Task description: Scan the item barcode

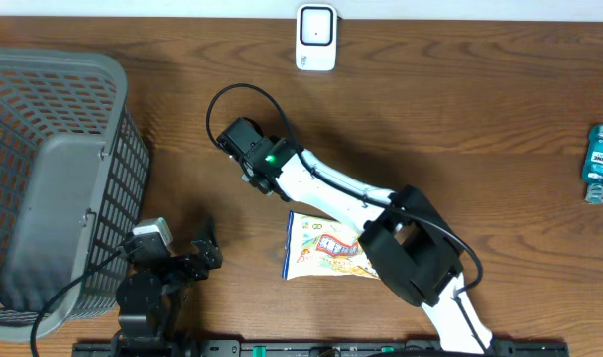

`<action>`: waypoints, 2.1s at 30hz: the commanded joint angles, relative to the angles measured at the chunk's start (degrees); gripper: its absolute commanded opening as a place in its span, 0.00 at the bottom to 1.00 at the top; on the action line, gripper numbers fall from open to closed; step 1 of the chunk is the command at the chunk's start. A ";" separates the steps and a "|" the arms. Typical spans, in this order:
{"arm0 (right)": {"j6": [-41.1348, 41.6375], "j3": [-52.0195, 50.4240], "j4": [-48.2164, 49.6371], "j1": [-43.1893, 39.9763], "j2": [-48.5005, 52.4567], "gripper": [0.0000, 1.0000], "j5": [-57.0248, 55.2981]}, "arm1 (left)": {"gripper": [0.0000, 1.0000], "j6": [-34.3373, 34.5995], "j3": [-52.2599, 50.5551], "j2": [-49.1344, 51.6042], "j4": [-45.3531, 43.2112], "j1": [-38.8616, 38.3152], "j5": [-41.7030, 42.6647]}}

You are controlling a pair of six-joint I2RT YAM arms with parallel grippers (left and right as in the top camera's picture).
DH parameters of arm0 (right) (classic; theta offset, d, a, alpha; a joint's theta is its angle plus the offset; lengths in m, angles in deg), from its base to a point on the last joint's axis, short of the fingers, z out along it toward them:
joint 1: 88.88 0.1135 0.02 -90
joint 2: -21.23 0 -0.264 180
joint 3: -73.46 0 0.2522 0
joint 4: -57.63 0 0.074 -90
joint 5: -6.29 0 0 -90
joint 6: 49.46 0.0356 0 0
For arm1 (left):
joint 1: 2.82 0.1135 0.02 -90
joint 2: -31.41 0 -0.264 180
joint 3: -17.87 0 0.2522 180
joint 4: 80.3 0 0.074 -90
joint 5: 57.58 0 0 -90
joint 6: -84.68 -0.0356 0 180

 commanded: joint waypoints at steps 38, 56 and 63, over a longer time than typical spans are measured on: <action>-7.65 18.47 -40.02 -16.90 4.42 0.99 44.46 | 0.98 0.52 -0.33 -0.11 -0.04 0.20 0.55; 6.45 2.78 -21.22 -1.03 4.42 0.80 -0.13 | 0.98 0.55 -0.33 -0.11 -0.04 0.20 0.55; 6.97 -9.97 -7.80 0.81 4.44 0.39 -8.50 | 0.98 0.55 -0.33 -0.11 -0.04 0.20 0.55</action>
